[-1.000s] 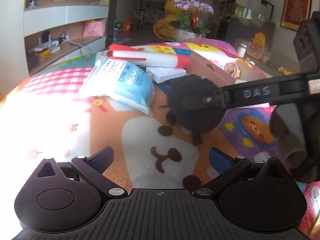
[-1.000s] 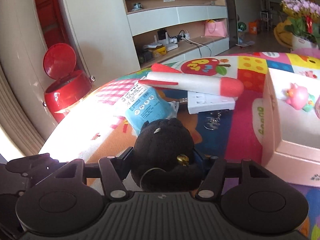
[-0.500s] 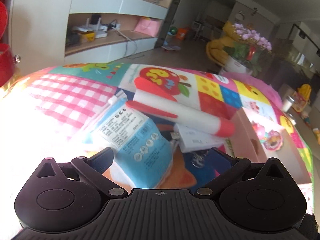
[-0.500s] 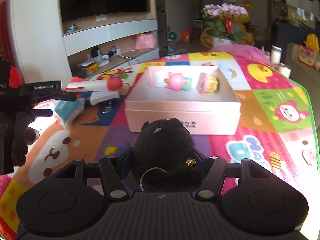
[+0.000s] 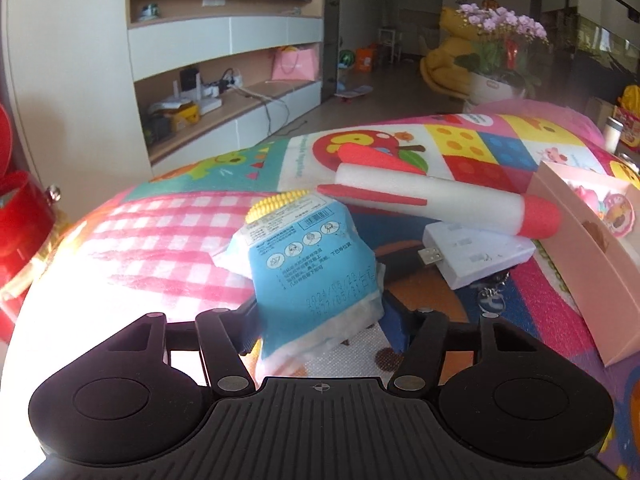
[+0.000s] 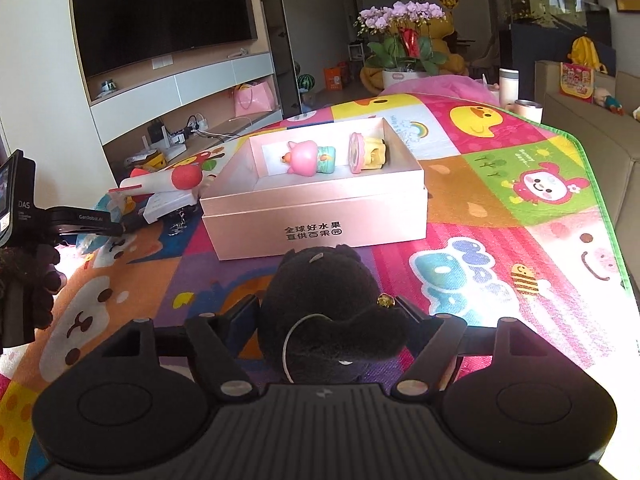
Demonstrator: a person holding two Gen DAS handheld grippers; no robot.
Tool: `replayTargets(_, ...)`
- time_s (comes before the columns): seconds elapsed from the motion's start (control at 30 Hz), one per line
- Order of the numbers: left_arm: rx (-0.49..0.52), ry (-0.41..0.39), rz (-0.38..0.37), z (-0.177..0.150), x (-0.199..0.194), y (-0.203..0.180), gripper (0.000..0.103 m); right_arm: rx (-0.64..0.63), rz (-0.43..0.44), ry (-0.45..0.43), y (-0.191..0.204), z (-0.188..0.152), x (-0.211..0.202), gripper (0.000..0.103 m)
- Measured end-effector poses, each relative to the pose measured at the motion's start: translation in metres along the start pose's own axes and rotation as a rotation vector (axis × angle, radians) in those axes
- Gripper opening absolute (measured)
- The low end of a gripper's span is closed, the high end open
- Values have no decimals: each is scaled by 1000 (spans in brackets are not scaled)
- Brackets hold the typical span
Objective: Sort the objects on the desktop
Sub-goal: 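Grasp the blue wipes packet with the left gripper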
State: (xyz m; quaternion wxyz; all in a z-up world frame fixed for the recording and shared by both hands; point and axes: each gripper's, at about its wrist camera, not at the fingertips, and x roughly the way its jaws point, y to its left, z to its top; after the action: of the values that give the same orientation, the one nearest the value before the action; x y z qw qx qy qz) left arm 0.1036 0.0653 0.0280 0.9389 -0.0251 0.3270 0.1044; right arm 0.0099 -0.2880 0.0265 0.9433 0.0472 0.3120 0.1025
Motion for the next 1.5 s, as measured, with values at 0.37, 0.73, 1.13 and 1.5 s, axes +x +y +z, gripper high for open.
replayTargets(0.37,284,-7,-409,-67,-116,-46,67,-2,0,21,4,-3,6,77)
replayTargets(0.73,218,72,-481,-80,-111,-67,98,-48,-26,-9,15,-5,0,88)
replayTargets(1.13,289,37,-244,-78,-95,-42,100,-77,-32,-15,18,-5,1,97)
replayTargets(1.5,337,7,-367,-67,-95,-45,101,-94,-47,15,21,8,19,83)
